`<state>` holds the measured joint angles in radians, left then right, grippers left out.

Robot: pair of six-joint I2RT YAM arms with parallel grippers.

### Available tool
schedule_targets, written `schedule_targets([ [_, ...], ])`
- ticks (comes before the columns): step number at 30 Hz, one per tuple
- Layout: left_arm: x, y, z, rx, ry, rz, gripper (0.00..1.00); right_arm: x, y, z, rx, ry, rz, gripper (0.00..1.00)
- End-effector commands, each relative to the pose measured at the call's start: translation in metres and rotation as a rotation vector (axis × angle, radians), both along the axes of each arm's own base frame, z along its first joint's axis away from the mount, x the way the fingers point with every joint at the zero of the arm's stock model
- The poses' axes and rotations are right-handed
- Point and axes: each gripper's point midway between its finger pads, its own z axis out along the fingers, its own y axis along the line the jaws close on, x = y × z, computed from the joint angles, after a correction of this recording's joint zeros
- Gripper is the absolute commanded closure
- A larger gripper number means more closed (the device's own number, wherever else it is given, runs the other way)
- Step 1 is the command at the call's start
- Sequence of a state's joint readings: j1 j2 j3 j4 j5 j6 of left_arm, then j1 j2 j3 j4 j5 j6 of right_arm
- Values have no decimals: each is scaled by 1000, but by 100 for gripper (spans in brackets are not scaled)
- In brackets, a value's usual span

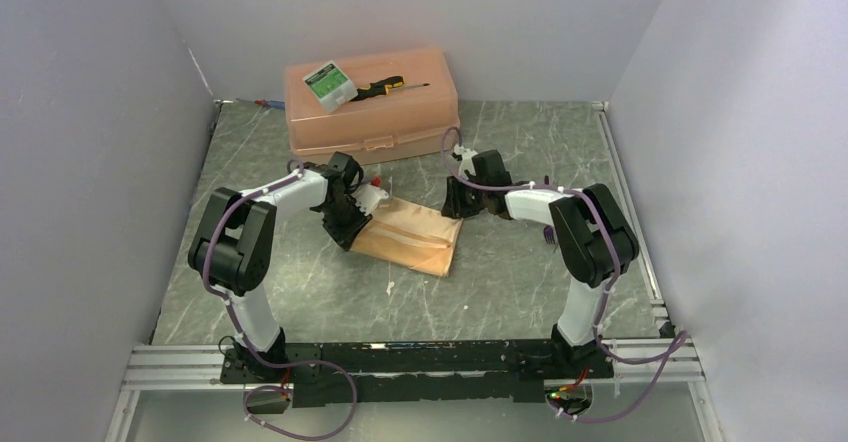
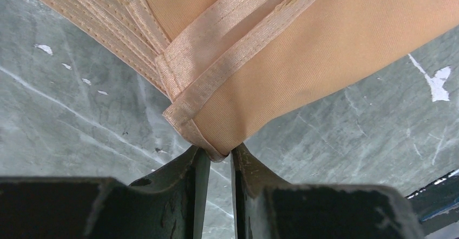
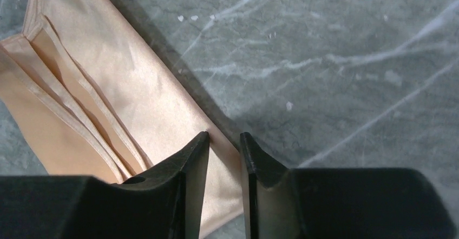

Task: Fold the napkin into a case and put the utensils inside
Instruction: Rotate the 2/3-rectangle-folded napkin at the center of the board.

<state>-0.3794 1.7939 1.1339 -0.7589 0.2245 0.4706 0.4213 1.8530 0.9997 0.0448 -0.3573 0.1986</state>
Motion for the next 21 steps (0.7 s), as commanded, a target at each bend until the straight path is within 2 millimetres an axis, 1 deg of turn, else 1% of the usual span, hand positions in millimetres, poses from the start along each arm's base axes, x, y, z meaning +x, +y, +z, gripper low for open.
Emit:
schedule_targets([
  [1, 21, 7, -2, 53, -73, -29, 74, -18, -9, 0, -5, 17, -45, 70],
  [4, 37, 1, 0, 49, -102, -36, 73, -36, -20, -6, -33, 43, -93, 74],
  [7, 55, -8, 3, 40, -132, -56, 73, -64, -29, -11, -66, 60, -127, 75],
  [9, 64, -18, 3, 37, -154, -84, 72, -81, -32, -14, -87, 66, -144, 76],
  [12, 73, -42, 5, 25, -185, -145, 68, -108, -34, -19, -89, 95, -157, 76],
  [16, 82, -77, 5, 20, -231, -235, 65, -145, -30, -27, -91, 143, -164, 76],
  [19, 87, -101, 8, 3, -254, -281, 65, -168, -26, -27, -68, 174, -169, 75],
  [21, 90, -112, 7, -2, -261, -300, 64, -181, -24, -25, -48, 184, -163, 74],
])
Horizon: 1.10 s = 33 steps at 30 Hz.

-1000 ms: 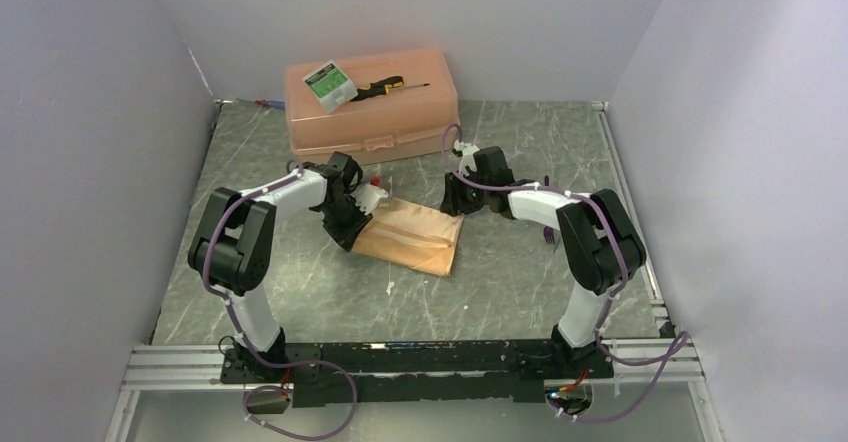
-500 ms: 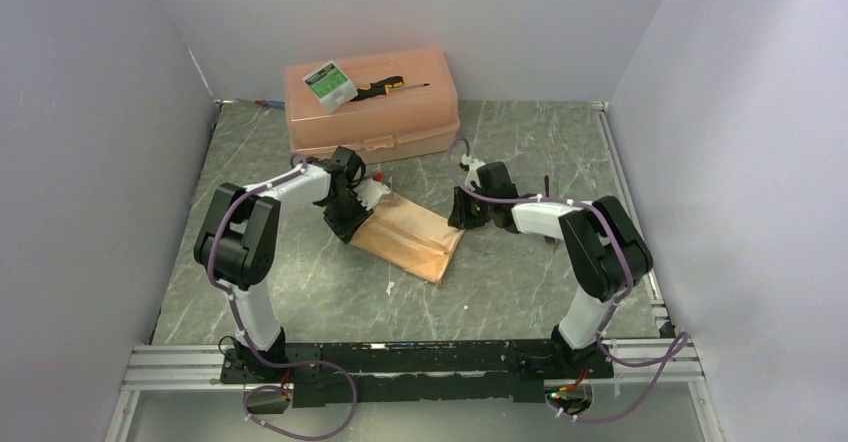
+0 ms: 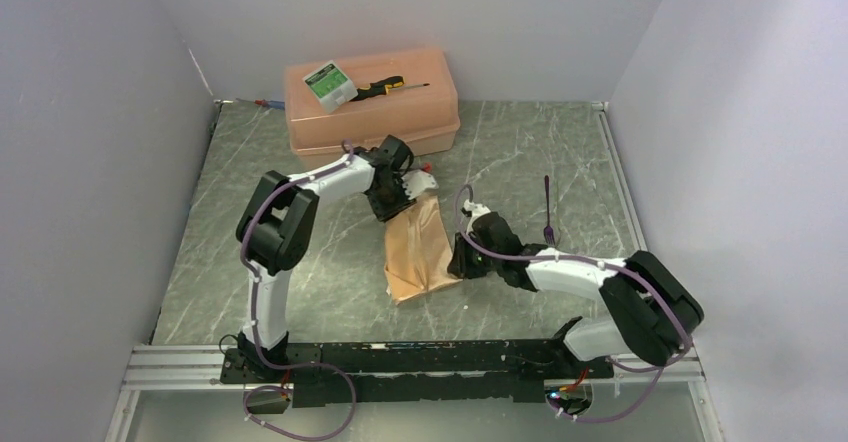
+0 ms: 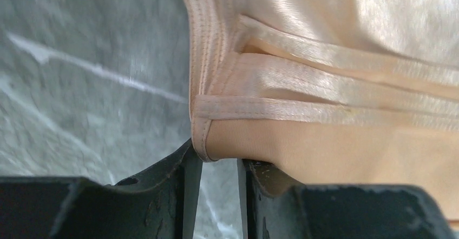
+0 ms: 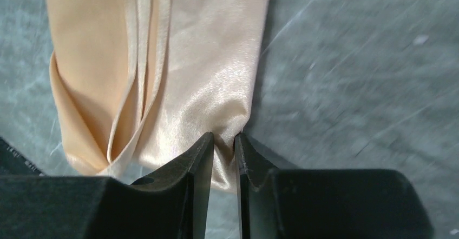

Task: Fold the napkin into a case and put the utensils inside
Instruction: Rotate the 2/3-rectangle-folded napkin at the center of the board.

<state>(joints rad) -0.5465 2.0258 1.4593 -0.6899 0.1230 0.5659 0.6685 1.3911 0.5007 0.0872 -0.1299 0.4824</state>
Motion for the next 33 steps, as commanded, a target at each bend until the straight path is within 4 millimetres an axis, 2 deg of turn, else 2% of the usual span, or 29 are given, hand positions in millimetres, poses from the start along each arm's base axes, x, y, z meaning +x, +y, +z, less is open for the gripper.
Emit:
schedule_targets([
  [1, 13, -32, 2, -28, -46, -77, 64, -43, -13, -19, -25, 122, -50, 73],
  [6, 22, -42, -3, -4, -68, -99, 64, -73, -10, -20, -14, 176, -17, 68],
  [9, 31, -36, 2, 31, -112, -84, 59, -78, -15, -13, -24, 169, -28, 63],
  [12, 45, -31, 13, 54, -192, -71, 53, -66, -19, 11, -15, 95, -61, 59],
  [15, 56, -33, 30, 38, -245, -47, 47, -42, -19, 40, 4, -1, -81, 56],
  [17, 55, -40, 43, 0, -227, -23, 43, -23, -19, 54, 13, -50, -86, 56],
  [18, 53, -43, 49, -16, -208, -11, 39, -13, -19, 57, 15, -73, -80, 56],
  [19, 50, -45, 57, -34, -188, 3, 29, -1, -19, 62, 23, -92, -82, 56],
  [20, 47, -47, 65, -49, -171, 8, 13, 13, -17, 68, 31, -118, -81, 56],
  [21, 44, -47, 75, -66, -161, 19, 7, 25, -15, 72, 25, -142, -73, 56],
  [25, 29, -35, 109, -118, -137, 72, 6, 72, -1, 88, -1, -220, -38, 56],
  [28, 9, -22, 130, -137, -110, 109, 6, 99, 17, 96, 5, -247, -5, 57],
  [31, -31, -20, 136, -196, -16, 121, 7, 118, 35, 93, 15, -239, 39, 60],
  [33, -71, -25, 133, -219, 83, 87, 15, 122, 45, 87, 26, -224, 73, 64],
])
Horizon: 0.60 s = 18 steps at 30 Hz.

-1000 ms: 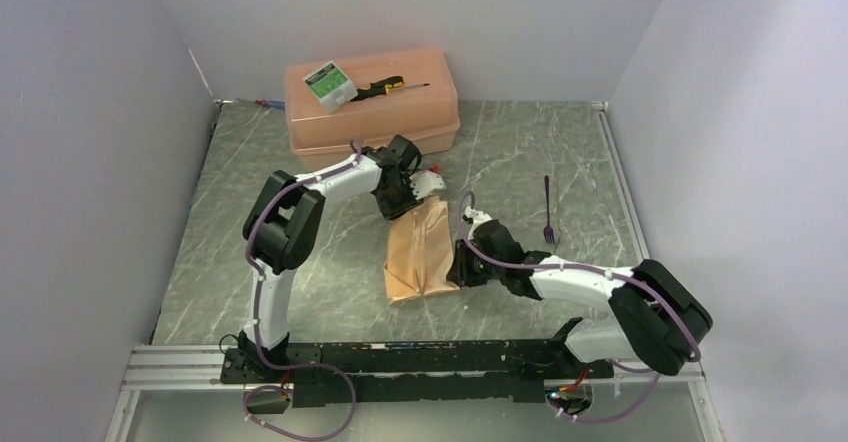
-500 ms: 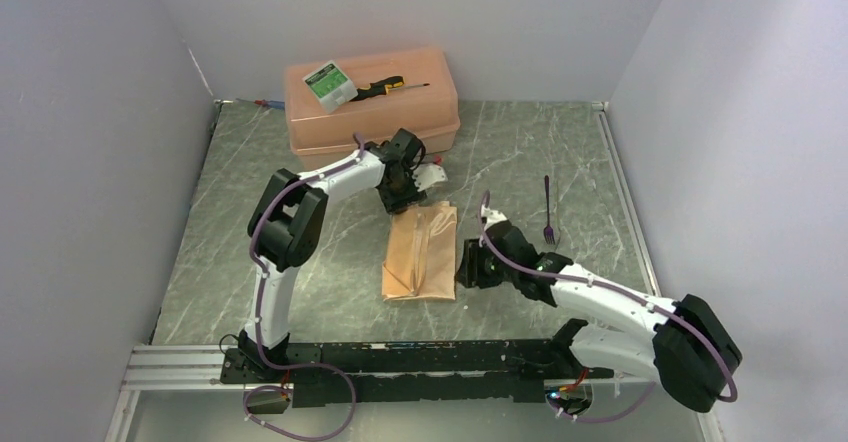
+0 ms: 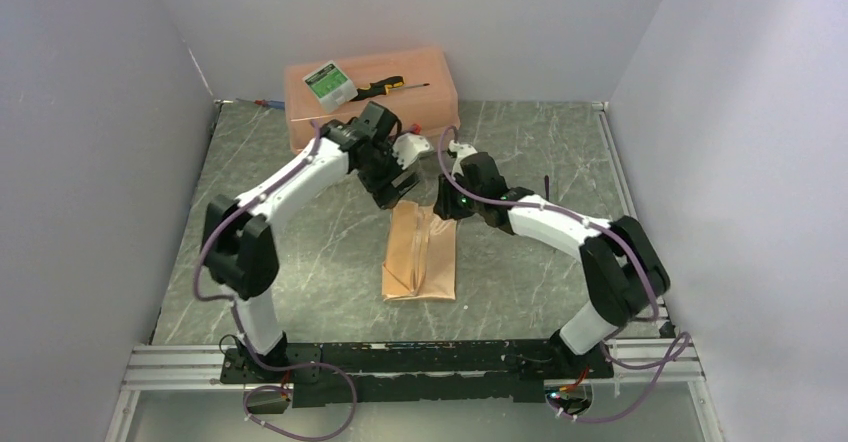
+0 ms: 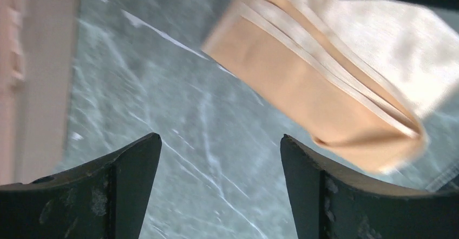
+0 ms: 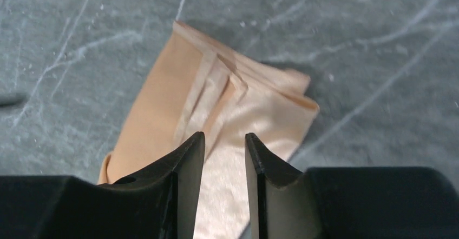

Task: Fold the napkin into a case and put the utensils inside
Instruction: Rotate the 2/3-rectangle-folded napkin at the center of the board, then smooth out the 2/3-rectangle-folded napkin at the center of the board.

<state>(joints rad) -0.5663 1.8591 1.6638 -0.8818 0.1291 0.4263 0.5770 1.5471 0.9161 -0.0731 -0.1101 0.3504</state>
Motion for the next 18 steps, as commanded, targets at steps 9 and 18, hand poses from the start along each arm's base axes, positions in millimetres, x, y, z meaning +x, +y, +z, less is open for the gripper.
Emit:
schedule_targets([
  [9, -180, -33, -42, -101, 362, -208, 21, 34, 27, -26, 126, 29, 103, 78],
  [18, -181, -52, -83, -20, 312, -278, 22, 39, 8, -52, 133, 106, 65, 80],
])
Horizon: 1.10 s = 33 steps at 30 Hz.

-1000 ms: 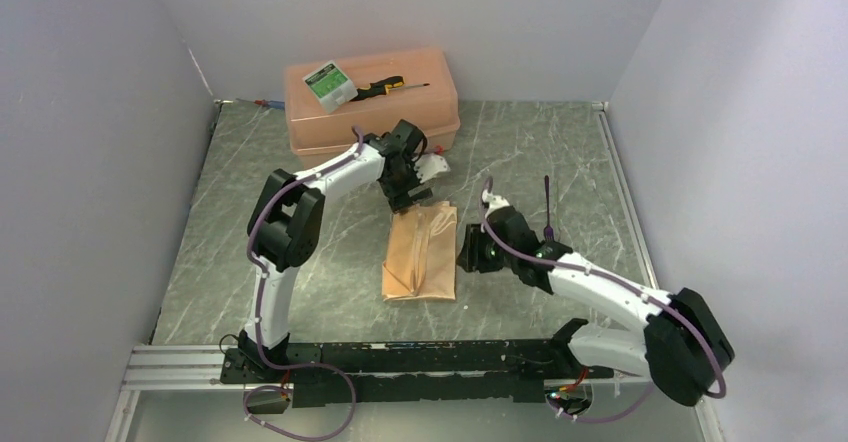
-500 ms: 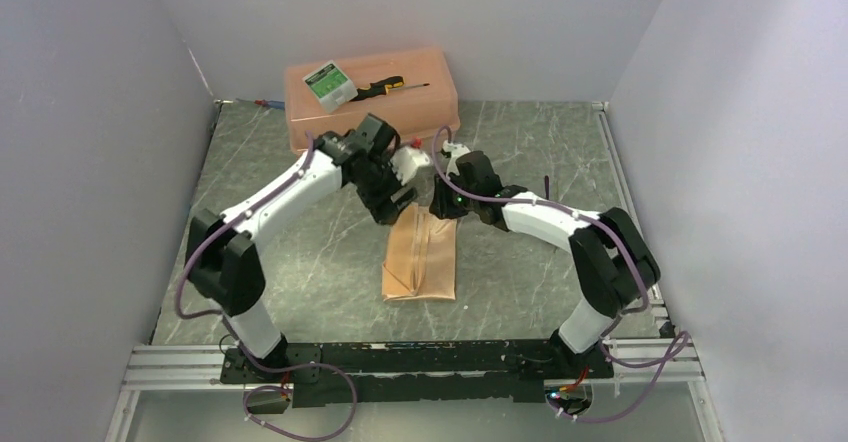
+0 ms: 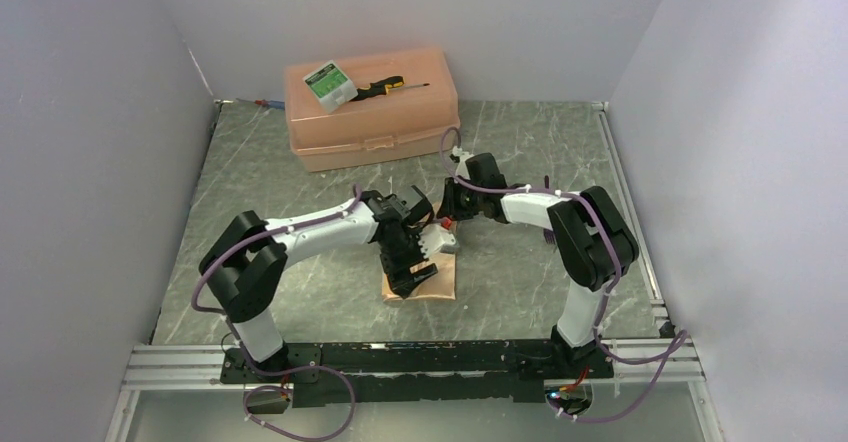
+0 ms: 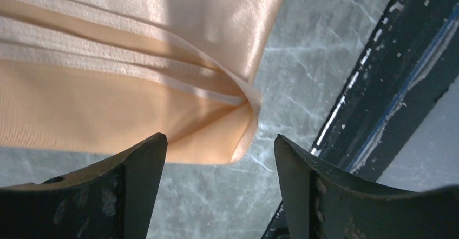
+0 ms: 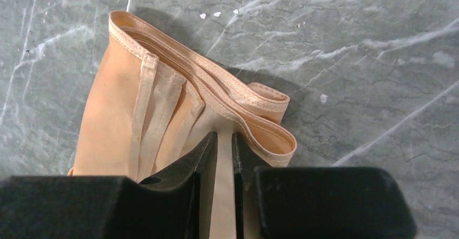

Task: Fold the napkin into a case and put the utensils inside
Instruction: Smooth out the 2/3-rectangle-folded napkin at the center of the board.

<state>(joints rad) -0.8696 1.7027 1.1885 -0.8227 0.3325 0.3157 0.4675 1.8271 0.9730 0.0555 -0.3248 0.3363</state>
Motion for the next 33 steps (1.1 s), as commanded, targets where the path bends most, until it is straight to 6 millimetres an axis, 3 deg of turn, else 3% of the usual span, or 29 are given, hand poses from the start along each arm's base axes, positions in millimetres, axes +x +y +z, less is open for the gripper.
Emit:
schedule_targets([
  [1, 10, -20, -5, -42, -40, -4, 24, 11, 3, 10, 60, -30, -1, 81],
  [12, -8, -8, -30, 12, 33, -31, 58, 9, -6, 0, 34, -11, -21, 81],
  [20, -23, -12, -25, 0, 97, -45, 77, 11, -13, -3, 10, -13, -47, 81],
  [23, -20, -15, -21, -8, 80, -37, 93, 10, -15, -4, 4, -11, -52, 81],
  [33, -27, -21, -2, -61, 106, -95, 97, 6, -21, -11, -21, 1, -64, 81],
])
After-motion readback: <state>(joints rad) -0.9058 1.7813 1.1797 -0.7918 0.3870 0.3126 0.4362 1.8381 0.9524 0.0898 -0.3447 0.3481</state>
